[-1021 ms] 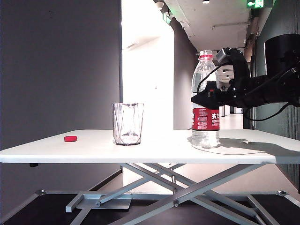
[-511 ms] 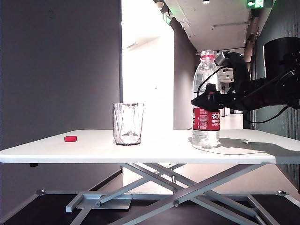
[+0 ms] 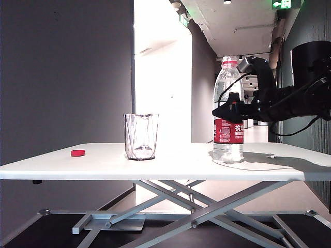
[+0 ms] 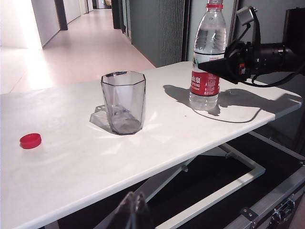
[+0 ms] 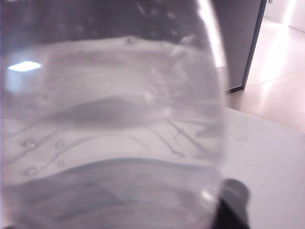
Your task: Pick up the mineral water bottle on the table and pour water into the mug until it's half full.
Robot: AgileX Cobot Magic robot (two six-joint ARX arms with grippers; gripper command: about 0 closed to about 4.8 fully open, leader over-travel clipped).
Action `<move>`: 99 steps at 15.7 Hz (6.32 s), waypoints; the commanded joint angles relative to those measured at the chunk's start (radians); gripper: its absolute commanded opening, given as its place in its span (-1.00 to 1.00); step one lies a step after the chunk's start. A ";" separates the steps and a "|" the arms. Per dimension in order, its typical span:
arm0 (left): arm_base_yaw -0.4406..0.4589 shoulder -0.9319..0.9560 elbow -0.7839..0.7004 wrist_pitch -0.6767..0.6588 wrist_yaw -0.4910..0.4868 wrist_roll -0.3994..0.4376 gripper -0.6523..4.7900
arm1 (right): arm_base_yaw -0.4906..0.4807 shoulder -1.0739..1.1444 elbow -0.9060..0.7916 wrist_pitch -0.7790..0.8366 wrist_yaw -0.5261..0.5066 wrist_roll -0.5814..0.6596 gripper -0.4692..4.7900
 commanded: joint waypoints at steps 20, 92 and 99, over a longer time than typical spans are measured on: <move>0.000 0.000 0.002 0.009 0.007 0.004 -0.77 | 0.004 -0.026 0.004 0.021 -0.029 -0.011 -0.02; 0.001 0.000 0.002 -0.007 0.008 0.026 -0.77 | 0.386 -0.020 0.477 -0.739 0.957 -1.270 -0.03; 0.001 0.000 0.002 -0.006 0.008 0.027 -0.78 | 0.386 -0.021 0.477 -0.738 1.002 -1.324 -0.03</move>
